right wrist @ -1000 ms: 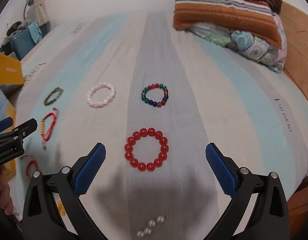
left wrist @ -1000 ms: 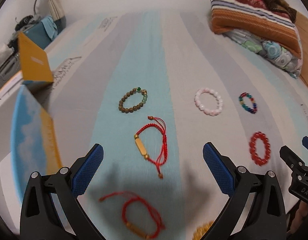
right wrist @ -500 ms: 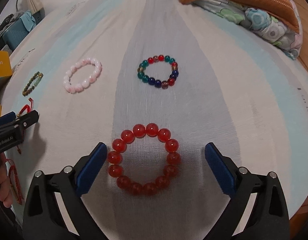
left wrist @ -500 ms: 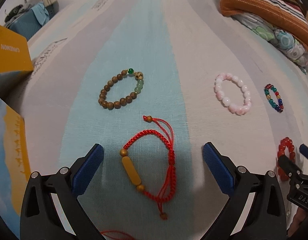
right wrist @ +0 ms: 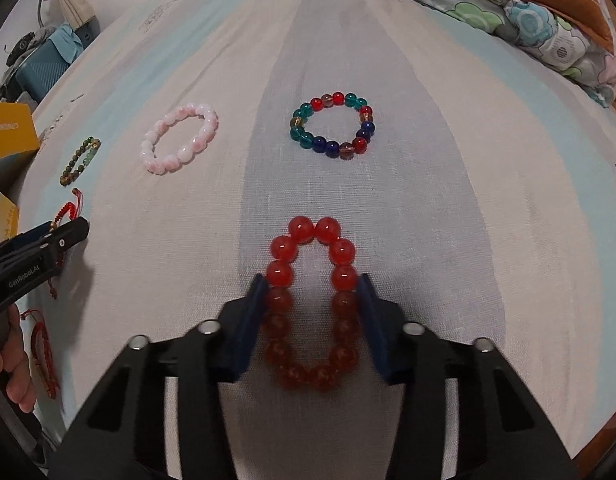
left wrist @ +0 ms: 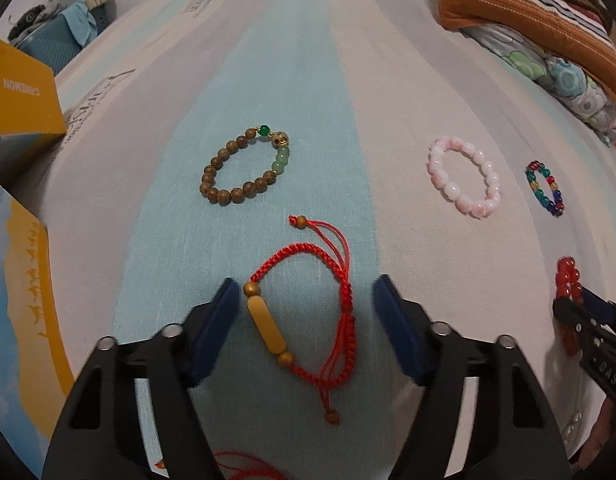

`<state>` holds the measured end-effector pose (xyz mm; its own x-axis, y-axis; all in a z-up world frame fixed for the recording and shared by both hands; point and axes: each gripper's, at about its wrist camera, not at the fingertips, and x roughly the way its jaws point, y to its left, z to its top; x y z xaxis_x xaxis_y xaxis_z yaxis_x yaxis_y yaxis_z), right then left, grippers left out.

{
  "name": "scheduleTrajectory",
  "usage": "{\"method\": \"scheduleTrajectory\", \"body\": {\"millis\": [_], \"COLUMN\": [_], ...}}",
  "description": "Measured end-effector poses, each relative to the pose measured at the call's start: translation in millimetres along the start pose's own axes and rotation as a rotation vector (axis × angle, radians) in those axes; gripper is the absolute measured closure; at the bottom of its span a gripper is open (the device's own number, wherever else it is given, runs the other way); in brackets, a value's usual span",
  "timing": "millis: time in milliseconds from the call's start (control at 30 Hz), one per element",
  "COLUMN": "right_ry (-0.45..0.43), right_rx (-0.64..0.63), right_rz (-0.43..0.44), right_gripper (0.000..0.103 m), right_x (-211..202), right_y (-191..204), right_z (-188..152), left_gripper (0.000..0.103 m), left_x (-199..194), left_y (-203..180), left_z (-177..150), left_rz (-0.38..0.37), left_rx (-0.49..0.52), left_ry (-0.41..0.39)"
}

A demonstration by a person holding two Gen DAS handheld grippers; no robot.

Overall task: Organize jewelry
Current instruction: 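Grasp the red cord bracelet with the left tool while the right tool grasps the red bead bracelet, then carry both held bracelets over the open white box with both tools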

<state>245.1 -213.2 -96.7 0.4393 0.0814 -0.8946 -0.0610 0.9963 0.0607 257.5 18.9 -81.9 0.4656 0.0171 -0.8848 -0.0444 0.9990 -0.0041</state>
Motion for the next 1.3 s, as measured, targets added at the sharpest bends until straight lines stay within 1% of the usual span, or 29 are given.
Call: {"method": "scheduleTrajectory", "body": {"millis": [33, 67, 100, 133, 200, 267, 400, 600, 633, 667, 767, 967, 1300], "right_ry": [0.000, -0.002, -0.003, -0.005, -0.013, -0.019, -0.041, -0.066, -0.067, -0.071, -0.089, -0.093, -0.146], "right_rx": [0.001, 0.000, -0.003, -0.006, -0.008, -0.008, -0.003, 0.001, 0.002, 0.004, -0.004, -0.001, 0.035], "right_rz": [0.003, 0.002, 0.000, -0.001, -0.002, -0.002, 0.002, 0.006, 0.007, 0.009, 0.015, 0.021, 0.038], "right_gripper": [0.067, 0.069, 0.075, 0.076, 0.077, 0.077, 0.077, 0.078, 0.080, 0.091, 0.091, 0.091, 0.091], "right_x": [0, 0, -1, -1, -2, -3, -6, -11, -12, -13, -20, -21, -48], "right_y": [0, 1, 2, 3, 4, 3, 4, 4, 5, 5, 5, 3, -7], "right_z": [0, 0, 0, 0, -1, -2, -3, -5, -4, -4, -4, -4, -2], "left_gripper": [0.047, 0.052, 0.057, 0.061, 0.076, 0.087, 0.090, 0.090, 0.090, 0.090, 0.090, 0.090, 0.090], "left_x": [-1, -2, -3, -3, -5, -6, -9, -15, -16, -16, -20, -27, -44], "left_y": [0, 1, 1, 0, 1, 0, 0, -1, -1, -1, 0, -2, -9], "left_z": [-1, -2, -2, -2, -2, -3, -4, -4, -4, -4, -3, -1, 1], "left_rz": [-0.004, -0.010, -0.012, -0.013, -0.020, -0.025, -0.035, -0.044, -0.045, -0.046, -0.049, -0.042, -0.048], "left_rx": [-0.001, -0.002, -0.002, 0.000, 0.000, 0.006, 0.011, 0.014, 0.015, 0.015, 0.014, 0.016, 0.028], "left_ry": [-0.001, -0.002, -0.001, -0.001, 0.001, 0.000, -0.008, -0.022, -0.024, -0.026, -0.034, -0.040, -0.052]}}
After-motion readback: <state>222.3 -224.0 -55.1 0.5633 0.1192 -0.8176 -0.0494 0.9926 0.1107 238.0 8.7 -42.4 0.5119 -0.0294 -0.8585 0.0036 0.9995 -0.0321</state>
